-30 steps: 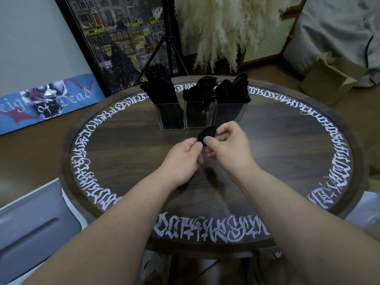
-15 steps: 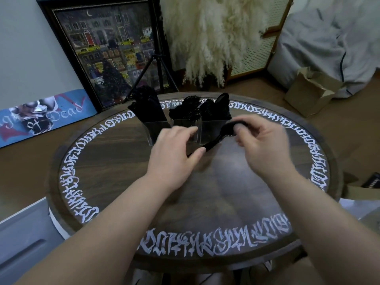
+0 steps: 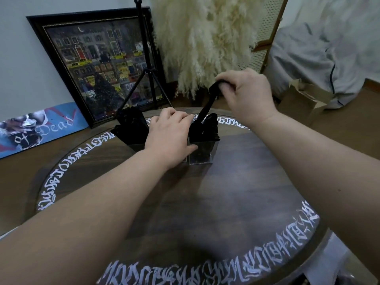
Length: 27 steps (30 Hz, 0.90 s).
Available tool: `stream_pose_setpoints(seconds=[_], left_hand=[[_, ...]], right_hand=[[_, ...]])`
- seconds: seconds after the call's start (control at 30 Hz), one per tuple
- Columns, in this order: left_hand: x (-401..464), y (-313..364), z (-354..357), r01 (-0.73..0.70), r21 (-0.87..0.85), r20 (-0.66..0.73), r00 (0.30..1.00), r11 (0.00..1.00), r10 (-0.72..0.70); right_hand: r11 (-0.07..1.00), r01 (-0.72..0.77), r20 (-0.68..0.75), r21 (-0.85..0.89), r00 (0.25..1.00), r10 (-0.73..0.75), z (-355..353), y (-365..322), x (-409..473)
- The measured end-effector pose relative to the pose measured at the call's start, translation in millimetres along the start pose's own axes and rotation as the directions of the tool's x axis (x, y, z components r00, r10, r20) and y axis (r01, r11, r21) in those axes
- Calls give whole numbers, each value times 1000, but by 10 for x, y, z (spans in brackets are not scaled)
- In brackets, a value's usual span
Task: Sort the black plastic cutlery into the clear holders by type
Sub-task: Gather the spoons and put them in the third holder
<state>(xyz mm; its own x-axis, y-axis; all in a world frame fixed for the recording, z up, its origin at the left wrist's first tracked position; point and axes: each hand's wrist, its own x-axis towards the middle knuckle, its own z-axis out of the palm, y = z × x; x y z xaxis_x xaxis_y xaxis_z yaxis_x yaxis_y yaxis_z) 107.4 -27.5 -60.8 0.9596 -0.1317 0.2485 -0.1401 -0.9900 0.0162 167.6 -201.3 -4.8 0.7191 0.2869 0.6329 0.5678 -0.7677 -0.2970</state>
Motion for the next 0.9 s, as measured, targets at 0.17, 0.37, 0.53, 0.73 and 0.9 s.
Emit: stream_pose_setpoints(seconds=[0.17,0.37,0.53,0.73,0.9], left_hand=[[66,-9,100,1,22,6,1000,1000,-1],[92,-13,156,0,5,-37,999,1000,0],[67,-41,186,-25,33,-57,998,999,27],[67,-47,199,-26,50,-52,998,998,28],[74,-59,205,-23,35,-61,998,999,25]], right_hand=[[999,-7,162,-34,987,13,253,15,-60],[998,-29,490,-52,870,51,547,91,-177],[998,-44,654,43,756,5,461,106,-250],[988,116,651,-101,759,-23,549,179,-389],[990,111,592,-89,805,-37,608,168,-394]])
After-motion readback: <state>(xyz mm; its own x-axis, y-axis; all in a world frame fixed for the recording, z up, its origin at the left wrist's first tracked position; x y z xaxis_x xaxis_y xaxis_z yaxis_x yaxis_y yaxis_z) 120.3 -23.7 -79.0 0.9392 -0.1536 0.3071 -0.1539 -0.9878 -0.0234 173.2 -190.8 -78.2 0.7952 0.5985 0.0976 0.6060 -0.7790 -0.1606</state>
